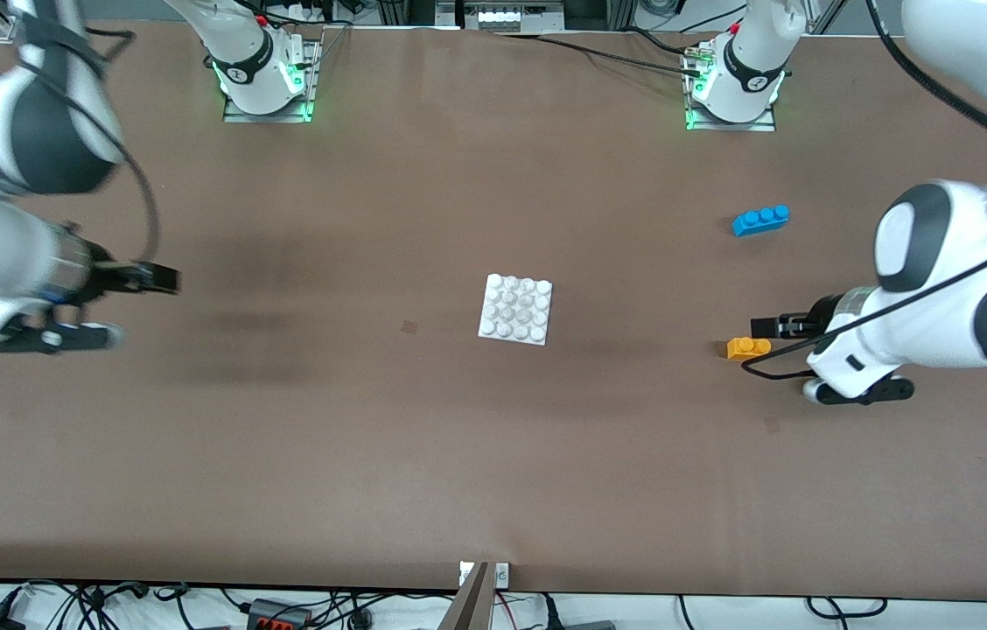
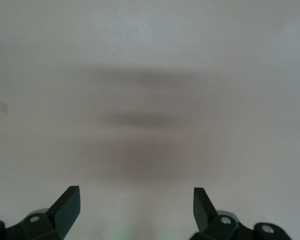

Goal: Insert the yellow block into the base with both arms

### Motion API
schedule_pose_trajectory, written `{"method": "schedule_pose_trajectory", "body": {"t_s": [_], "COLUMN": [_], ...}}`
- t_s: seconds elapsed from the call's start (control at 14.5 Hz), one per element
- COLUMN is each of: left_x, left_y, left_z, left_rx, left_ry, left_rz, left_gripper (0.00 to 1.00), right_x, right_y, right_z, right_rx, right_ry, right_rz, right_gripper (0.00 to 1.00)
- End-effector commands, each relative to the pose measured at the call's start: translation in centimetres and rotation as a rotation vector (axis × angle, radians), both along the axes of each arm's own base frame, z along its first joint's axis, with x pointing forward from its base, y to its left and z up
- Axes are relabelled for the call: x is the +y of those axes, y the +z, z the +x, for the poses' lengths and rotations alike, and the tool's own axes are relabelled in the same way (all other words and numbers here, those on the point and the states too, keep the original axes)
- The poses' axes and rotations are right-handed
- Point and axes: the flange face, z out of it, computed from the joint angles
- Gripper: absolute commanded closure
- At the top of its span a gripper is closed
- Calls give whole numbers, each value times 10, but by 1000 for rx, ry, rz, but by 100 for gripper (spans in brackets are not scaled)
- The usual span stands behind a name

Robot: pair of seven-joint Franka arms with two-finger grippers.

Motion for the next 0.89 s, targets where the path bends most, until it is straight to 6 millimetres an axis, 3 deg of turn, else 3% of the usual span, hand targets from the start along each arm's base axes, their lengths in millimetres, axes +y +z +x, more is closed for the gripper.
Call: {"method": "schedule_pose_trajectory", "body": {"t_s": [0.0, 0.21, 0.34, 0.48, 0.69, 0.83], "left_x": [43, 37, 39, 16, 18, 21], "left_y": [-26, -66, -86, -102, -121, -135], "left_z": [-25, -52, -62, -72, -81, -85], "left_rx": [-45, -63, -81, -125, -170, -209], "left_ry": [-125, -136, -130, -180, -190, -198], "left_rz": [-26, -19, -15, -6, -2, 2], "left_gripper": [0, 0, 0, 0, 0, 0], "right_x": [-48, -79, -82, -90, -93, -74], "right_y": [30, 46, 47, 45, 51, 48], "right_z": [-24, -33, -34, -35, -43, -61], "right_rx": [9, -7, -8, -7, -21, -41], "right_ry": [18, -11, -15, -30, -43, -38], "right_rz": [39, 43, 40, 42, 58, 59], "right_gripper": [0, 0, 0, 0, 0, 0]}}
